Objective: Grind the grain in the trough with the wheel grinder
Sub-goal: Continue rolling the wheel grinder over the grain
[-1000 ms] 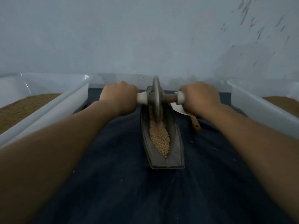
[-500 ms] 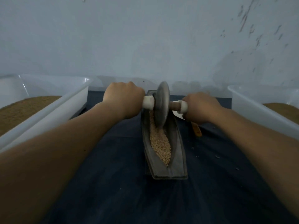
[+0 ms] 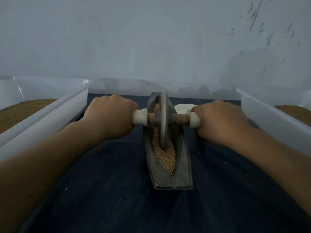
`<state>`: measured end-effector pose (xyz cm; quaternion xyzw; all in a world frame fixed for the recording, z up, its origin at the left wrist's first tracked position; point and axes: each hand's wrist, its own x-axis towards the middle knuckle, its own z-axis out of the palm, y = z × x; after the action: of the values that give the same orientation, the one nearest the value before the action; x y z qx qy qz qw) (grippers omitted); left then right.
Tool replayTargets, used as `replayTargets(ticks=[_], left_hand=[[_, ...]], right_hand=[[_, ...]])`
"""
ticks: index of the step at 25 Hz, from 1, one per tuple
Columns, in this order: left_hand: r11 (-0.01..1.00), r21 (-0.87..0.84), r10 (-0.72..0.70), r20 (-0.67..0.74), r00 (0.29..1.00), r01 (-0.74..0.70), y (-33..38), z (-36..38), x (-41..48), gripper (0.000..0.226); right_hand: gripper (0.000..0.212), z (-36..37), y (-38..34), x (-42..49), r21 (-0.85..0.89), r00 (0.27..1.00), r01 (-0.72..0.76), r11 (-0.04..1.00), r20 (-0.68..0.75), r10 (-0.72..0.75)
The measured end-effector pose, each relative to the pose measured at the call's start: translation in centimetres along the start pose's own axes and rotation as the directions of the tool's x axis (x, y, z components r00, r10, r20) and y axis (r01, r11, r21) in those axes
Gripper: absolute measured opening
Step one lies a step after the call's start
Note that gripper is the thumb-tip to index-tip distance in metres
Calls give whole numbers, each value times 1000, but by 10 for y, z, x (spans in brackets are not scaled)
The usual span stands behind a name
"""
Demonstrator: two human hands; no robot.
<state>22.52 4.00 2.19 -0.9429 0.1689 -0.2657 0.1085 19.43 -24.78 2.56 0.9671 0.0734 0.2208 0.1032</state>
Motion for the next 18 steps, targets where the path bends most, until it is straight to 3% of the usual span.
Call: replayTargets(ticks=[3, 7, 10, 12, 14, 16, 18], left_hand=[[996, -69, -51, 95, 994, 58, 3, 12, 20, 7], [994, -73, -65, 181, 981, 79, 6, -2, 37, 16], [1000, -8, 26, 15, 1000, -26, 5, -8, 5, 11], [995, 41, 89, -84, 992, -86, 4, -12, -21, 34], [995, 76, 67, -90, 994, -60, 6, -12, -17, 33], [997, 72, -8, -35, 999, 10, 15, -11, 5, 10], [995, 88, -49, 30, 998, 46, 21, -18, 32, 11]], right_hand=[[10, 6, -7, 32, -19, 999, -4, 1000, 48, 5], [10, -4, -12, 52, 9, 992, -43, 999, 115, 41], [11, -6, -2, 12, 45, 994, 47, 998, 99, -51], [12, -5, 3, -7, 31, 995, 99, 995, -21, -99], [11, -5, 0, -1, 26, 997, 81, 996, -10, -80], [13, 0, -8, 16, 102, 993, -12, 995, 120, 0], [10, 2, -15, 33, 142, 983, -73, 987, 177, 47]])
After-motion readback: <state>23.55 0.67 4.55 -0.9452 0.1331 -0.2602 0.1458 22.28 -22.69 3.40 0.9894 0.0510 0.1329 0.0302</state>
